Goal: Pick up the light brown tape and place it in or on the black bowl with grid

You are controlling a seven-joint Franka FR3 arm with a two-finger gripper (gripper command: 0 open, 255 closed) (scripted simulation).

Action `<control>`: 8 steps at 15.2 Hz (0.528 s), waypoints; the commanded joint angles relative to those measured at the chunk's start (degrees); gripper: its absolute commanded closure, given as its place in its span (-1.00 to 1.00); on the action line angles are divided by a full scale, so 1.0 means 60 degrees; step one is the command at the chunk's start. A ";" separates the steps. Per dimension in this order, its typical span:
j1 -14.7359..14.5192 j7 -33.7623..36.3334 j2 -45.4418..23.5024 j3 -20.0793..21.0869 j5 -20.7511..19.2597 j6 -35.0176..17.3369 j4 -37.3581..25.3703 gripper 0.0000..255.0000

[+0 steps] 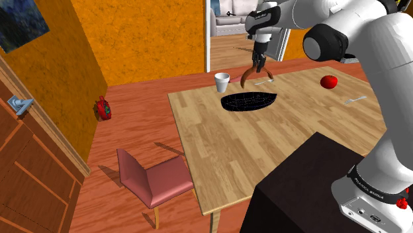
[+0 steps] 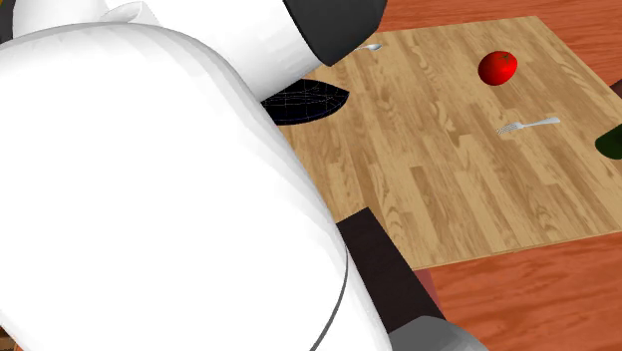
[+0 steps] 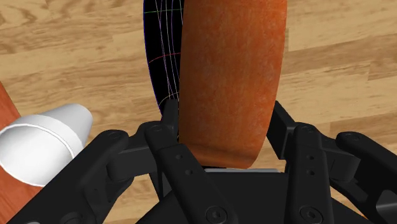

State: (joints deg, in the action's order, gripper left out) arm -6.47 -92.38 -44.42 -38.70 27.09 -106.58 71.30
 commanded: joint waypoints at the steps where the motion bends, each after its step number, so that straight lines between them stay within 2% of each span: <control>1: -0.0009 -0.0032 -0.0078 0.0035 0.0050 -0.0188 0.0121 1.00; 8: -0.0022 -0.0161 -0.0390 0.0179 0.0241 -0.0852 0.0524 1.00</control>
State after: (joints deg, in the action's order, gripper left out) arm -6.65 -93.13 -46.47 -37.76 28.34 -111.01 74.02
